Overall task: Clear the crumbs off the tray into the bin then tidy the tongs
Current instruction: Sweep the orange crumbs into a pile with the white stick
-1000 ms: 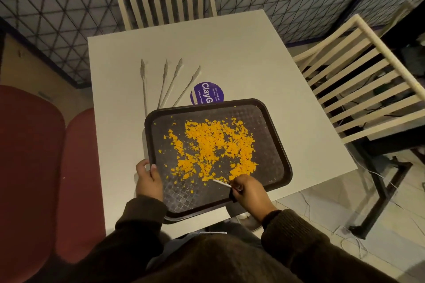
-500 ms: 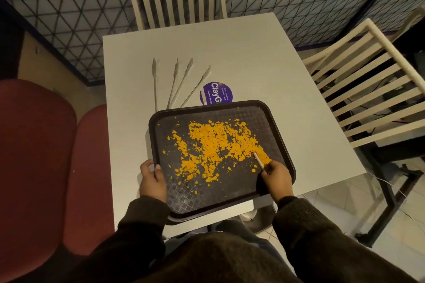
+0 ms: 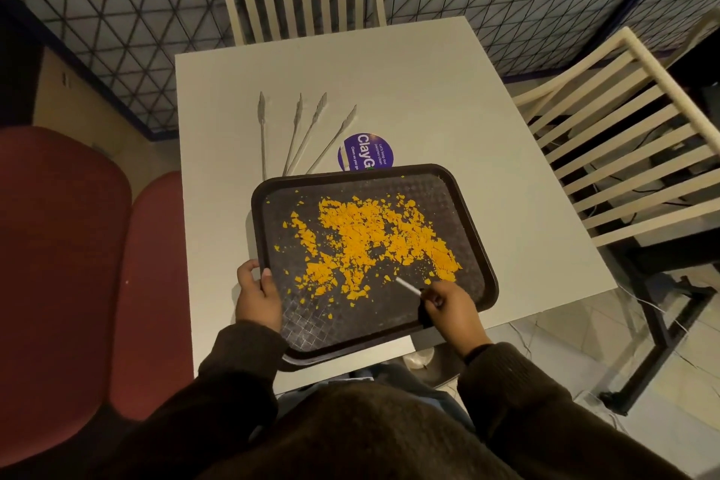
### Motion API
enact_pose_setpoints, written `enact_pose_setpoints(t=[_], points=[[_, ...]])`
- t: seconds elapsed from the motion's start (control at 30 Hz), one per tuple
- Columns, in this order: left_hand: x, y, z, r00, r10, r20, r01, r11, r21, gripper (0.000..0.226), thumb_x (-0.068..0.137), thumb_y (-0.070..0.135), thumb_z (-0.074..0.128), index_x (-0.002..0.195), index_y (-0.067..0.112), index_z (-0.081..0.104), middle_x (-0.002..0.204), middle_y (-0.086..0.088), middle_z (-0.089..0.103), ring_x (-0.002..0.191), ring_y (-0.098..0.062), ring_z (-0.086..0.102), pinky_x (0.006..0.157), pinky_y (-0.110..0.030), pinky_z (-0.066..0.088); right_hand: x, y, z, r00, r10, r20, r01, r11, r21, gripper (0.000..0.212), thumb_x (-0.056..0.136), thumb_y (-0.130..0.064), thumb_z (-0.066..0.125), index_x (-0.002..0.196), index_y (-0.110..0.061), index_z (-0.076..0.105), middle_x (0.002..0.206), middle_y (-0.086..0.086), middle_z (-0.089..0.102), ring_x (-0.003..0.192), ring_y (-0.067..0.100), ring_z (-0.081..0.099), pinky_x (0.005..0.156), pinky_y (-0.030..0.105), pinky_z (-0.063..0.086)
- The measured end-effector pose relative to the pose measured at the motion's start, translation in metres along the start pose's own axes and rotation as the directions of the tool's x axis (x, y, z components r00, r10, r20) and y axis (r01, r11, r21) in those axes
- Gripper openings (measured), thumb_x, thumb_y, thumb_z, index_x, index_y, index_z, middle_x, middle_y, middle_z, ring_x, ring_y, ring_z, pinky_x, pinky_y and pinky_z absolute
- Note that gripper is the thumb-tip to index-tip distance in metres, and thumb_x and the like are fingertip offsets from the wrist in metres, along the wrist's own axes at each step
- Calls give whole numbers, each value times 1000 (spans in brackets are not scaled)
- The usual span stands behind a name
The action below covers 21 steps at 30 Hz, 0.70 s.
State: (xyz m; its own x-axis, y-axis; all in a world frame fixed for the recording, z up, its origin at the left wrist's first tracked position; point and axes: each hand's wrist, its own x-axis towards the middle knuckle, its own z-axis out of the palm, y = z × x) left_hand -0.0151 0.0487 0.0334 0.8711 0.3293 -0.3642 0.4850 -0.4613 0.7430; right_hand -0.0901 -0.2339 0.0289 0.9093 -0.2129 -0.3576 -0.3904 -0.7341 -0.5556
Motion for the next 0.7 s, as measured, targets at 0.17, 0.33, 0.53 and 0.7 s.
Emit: enact_pose_setpoints(t=[0.17,0.33,0.53,0.7], points=[[0,0,-2,1000,-3,29,3,1000,6,28,97,29,32,123,20,32,86,-8,59,67,-20,55,52,-23,35,26,8,-12,970,213,-117,-203,975,93,9,85,-4,55,84,-5,64,91,12,62,83,25,55,78,29,41],[2,-1,-2,1000,13,18,-13,1000,20,28,97,30,32,123,20,32,88,-10,60,66,-20,54,52,-23,35,35,3,-20,952,279,-126,-269,959,91,5,85,-6,55,85,-9,60,86,9,61,80,25,56,73,29,41],[8,-1,0,1000,-2,26,2,1000,24,29,96,32,32,124,22,32,97,-11,60,77,-26,56,59,-25,38,-1,-25,0,992,-28,125,26,1000,16,29,84,-9,58,70,-31,46,76,-11,49,70,3,46,59,11,30],[7,0,0,1000,5,24,-6,1000,30,28,97,31,31,123,23,33,98,-10,60,75,-24,55,60,-26,37,1,-42,13,984,-91,153,95,995,-19,27,83,-7,57,68,-27,46,80,-2,53,76,16,49,66,22,36]])
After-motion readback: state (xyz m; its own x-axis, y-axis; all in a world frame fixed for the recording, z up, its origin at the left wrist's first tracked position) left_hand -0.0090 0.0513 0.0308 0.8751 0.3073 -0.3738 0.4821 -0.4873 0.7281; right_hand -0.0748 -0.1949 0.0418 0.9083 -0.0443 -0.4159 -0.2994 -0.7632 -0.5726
